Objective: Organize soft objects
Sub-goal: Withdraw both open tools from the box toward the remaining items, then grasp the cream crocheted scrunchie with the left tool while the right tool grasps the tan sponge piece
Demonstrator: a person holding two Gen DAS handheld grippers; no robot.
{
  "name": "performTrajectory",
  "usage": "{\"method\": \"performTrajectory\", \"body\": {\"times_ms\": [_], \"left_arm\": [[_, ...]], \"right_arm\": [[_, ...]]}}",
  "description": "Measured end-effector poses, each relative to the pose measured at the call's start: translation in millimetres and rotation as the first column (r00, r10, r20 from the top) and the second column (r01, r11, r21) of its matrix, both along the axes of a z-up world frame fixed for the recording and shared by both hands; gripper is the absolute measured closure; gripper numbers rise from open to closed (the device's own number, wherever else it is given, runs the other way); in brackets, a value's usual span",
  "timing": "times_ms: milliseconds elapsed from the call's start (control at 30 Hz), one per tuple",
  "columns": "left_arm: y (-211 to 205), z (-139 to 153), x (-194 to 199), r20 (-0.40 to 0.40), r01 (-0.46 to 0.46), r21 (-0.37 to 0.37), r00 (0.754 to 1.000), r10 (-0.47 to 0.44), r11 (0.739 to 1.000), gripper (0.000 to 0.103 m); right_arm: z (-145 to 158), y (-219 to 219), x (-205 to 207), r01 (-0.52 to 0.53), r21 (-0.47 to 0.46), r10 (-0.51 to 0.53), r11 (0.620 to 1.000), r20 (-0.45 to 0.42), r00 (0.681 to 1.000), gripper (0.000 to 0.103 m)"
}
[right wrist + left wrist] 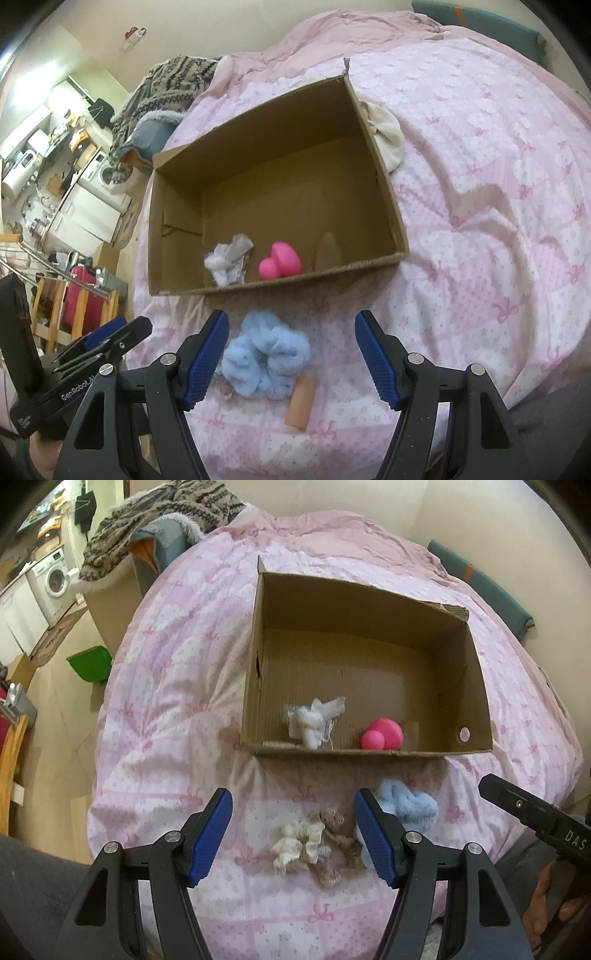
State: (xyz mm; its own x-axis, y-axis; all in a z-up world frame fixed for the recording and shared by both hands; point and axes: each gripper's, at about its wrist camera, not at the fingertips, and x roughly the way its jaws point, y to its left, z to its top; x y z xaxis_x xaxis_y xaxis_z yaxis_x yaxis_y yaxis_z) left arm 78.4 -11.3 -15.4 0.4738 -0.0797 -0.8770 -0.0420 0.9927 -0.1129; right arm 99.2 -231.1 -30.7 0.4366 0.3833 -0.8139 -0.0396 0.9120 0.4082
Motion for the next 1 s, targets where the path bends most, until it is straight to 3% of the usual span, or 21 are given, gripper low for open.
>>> {"method": "performTrajectory", "body": {"times_ms": [500, 833, 1000], "left_arm": [[14.6, -16.3, 2.1, -0.056, -0.062, -0.005, 0.997, 0.062, 0.998, 0.038], [23.5, -26.5, 7.9, -0.090, -0.116, -0.017, 0.989, 0.114, 0.993, 0.038], [27.7, -31.5, 10.9, -0.116, -0.140, -0.029, 0.984, 0.136, 0.990, 0.038]], "right_arm": [[-25.0, -8.7, 4.4, 0.024, 0.029, -0.021, 0.999, -0.107, 0.994, 0.028], [-51.7, -17.9, 13.1, 0.081, 0.159, -0.042, 0.984, -0.233, 0.971, 0.028], [-71.9, -7.9, 19.3, 0.068, 0.200, 0.000, 0.977, -0.324, 0.946, 0.028]]}}
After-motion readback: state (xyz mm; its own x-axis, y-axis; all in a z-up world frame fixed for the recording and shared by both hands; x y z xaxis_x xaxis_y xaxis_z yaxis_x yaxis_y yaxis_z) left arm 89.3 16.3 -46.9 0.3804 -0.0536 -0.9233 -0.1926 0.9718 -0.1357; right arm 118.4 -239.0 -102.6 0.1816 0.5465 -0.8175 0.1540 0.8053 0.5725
